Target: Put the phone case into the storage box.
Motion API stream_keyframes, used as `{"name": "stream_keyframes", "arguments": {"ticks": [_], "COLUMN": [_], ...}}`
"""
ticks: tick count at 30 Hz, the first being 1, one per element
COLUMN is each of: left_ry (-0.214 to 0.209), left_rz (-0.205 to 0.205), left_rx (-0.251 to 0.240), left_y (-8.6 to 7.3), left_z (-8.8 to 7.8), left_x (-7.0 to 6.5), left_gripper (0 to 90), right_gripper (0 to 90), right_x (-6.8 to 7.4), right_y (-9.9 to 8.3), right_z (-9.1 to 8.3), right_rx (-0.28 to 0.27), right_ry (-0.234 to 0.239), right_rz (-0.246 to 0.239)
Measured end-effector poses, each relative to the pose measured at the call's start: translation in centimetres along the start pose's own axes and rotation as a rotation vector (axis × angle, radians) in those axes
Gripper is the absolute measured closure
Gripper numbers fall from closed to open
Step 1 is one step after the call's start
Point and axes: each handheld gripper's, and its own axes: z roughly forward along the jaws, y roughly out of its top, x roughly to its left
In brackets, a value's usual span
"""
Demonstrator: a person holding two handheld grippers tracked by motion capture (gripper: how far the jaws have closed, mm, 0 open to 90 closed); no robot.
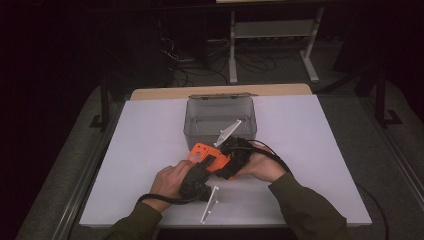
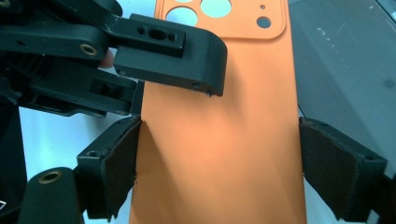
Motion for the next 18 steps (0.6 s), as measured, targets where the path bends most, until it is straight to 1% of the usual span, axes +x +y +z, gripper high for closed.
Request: {"name": "stream_keyframes", "arguments": {"ticks": [2, 18], "left_ry": [-0.001, -0.024], "left_rz": [-0.007, 0.01], "left_rx": [-0.006, -0.001], "left_y": [0.0, 0.03], "left_z": [0.03, -0.04], "left_x": [-0.04, -0.07], "left_gripper": [57.0, 66.3], "right_gripper": [15.6, 15.6], "right_x": [-0.03, -0.18], "right_y": [0.0, 0.02], "right_z": [-0.01, -0.05], "right_rx": [-0.001, -0.001], "right_ry": [0.001, 0.012], "right_rz": [0.002, 0.013]}}
